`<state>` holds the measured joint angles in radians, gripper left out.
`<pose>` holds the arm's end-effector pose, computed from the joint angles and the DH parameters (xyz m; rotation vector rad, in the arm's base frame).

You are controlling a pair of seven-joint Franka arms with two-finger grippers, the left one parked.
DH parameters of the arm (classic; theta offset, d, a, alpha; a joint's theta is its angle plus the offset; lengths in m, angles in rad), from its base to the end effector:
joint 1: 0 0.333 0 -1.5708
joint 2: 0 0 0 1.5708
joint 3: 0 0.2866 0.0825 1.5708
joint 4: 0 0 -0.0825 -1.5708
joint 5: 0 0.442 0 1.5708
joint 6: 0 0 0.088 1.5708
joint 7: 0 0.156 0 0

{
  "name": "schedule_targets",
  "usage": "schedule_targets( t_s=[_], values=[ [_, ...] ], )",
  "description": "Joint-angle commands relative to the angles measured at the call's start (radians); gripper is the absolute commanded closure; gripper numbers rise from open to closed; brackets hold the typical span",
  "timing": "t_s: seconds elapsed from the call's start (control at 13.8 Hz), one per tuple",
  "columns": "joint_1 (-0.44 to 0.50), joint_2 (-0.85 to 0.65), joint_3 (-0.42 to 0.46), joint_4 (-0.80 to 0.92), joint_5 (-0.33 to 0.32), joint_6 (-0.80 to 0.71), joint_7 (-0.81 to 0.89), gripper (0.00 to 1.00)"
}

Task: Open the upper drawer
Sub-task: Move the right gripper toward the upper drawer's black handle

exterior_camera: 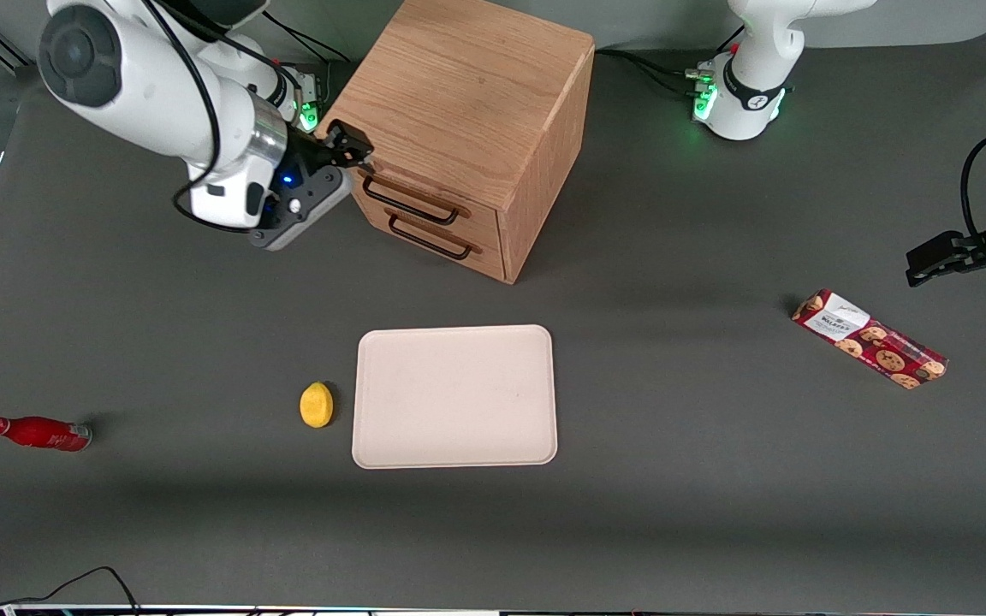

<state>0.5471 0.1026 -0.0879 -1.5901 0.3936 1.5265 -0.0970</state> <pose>0.5302 0.3323 0.4812 -2.6738 -0.7407 0.3242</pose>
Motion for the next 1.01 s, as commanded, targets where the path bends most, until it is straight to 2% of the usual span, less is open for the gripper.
schedule_targets(
  t_s=[0.0,0.58,0.94],
  values=[
    [-0.003,0.038,-0.009,-0.005,0.06,-0.014,-0.101,0.0],
    [0.001,0.146,0.027,-0.053,0.041,-0.022,-0.243,0.0],
    [0.001,0.154,0.03,-0.114,0.037,0.032,-0.312,0.0]
  ],
)
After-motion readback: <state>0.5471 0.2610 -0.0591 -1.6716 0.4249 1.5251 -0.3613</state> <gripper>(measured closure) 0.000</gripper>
